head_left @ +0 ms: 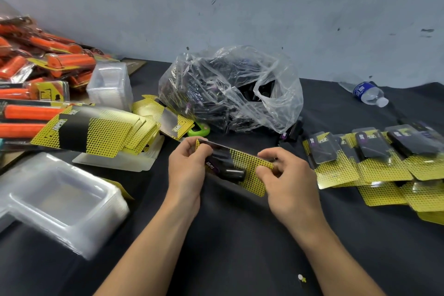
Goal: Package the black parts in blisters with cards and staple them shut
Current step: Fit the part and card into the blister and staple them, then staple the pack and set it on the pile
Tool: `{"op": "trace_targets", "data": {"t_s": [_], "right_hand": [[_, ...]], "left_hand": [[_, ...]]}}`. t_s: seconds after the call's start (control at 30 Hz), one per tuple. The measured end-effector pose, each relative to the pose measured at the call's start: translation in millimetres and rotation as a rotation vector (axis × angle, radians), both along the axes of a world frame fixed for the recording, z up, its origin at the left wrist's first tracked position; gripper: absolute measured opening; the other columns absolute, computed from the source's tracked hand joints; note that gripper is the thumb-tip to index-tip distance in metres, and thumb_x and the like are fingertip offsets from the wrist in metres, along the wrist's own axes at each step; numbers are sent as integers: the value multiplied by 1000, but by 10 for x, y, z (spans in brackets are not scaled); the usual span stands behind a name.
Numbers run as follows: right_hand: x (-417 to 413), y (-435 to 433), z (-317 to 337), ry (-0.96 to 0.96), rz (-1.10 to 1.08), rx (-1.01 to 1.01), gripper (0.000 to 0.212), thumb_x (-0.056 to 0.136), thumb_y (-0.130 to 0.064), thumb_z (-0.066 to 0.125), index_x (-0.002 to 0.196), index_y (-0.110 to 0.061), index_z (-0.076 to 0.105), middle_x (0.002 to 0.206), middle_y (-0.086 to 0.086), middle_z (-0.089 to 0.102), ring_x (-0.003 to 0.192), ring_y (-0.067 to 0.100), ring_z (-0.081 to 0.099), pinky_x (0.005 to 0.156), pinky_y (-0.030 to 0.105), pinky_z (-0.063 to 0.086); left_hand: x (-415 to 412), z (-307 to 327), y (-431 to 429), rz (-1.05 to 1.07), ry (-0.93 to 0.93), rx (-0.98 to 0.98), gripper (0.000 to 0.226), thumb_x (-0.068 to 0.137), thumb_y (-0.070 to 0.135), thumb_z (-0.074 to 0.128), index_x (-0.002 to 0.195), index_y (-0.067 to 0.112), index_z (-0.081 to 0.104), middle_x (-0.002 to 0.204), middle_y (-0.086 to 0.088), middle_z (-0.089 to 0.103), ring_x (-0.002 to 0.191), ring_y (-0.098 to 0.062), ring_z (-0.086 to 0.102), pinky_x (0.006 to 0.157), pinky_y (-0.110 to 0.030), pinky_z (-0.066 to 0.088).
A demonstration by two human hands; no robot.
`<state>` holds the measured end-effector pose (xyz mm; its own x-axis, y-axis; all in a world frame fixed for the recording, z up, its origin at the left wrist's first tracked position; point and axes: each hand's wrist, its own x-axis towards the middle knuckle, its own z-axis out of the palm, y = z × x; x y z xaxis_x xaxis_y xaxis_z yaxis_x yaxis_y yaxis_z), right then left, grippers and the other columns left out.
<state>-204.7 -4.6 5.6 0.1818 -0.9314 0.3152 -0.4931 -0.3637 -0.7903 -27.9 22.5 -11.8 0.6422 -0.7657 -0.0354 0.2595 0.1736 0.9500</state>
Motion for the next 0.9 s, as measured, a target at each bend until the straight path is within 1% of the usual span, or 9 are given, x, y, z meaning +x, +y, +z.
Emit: {"op": "trace_targets", "data": {"t_s": [0.07,0.17,0.23,0.33,0.5,0.57,0.63,0.73,0.9], "right_hand": [[-6,-39,-12,-78,-22,33,20,88,-15,78,85,-33,70,57,-11,60,51,4,50,55,25,45],[19,-54,-5,-406,-47,160,24,90,-5,76,86,-27,69,45,-9,50,43,7,43,50,30,42],[38,-43,-1,-641,-58,262,23,92,2,72,90,-21,69,46,-5,51,40,9,44,45,21,42],[113,11,-45,-700,-50,348,21,94,6,68,90,-15,68,49,-2,56,39,9,45,43,20,40],[181,54,-123,-335,69,374,13,93,-4,69,96,-17,71,55,-2,66,42,9,53,50,23,44],[127,49,-95,-91,13,174,8,92,-16,70,95,-22,74,66,-9,72,56,6,62,57,15,44],[46,54,16,-9,-153,-172,11,95,-16,66,96,-24,74,71,-14,69,70,6,59,61,12,38],[-150,-44,191,15,-378,-435,13,99,-12,58,97,-19,68,75,-9,59,70,12,49,65,26,30],[-362,-257,123,450,-253,110,43,109,-42,33,79,-19,54,80,4,60,75,29,50,69,40,36]], "left_hand": [[11,-2,10,-20,51,-42,17,89,8,73,96,24,77,93,-4,74,93,-23,70,85,-42,58],[15,-3,18,-85,192,-74,59,84,30,77,138,16,59,130,-3,69,122,-20,65,93,-38,54],[-25,37,48,-259,320,-81,65,84,33,71,143,14,54,140,-7,65,128,-22,63,100,-40,53],[-143,76,94,-491,339,-51,46,91,36,63,131,14,63,134,-11,69,124,-26,66,101,-41,54],[-131,39,1,-267,331,-30,16,92,10,66,107,6,68,103,-16,74,96,-31,71,97,-50,56],[-84,11,-15,-217,303,21,14,96,4,64,109,4,68,102,-18,73,95,-32,69,101,-54,54],[-61,7,-14,-208,272,43,16,96,2,63,112,4,68,100,-16,74,95,-32,70,102,-55,54],[-53,20,-21,-214,231,34,16,96,1,62,110,5,68,97,-14,75,92,-32,71,98,-57,55],[-23,-9,-17,-225,179,26,21,95,1,63,115,6,67,96,-12,76,85,-29,74,88,-53,60]]}}
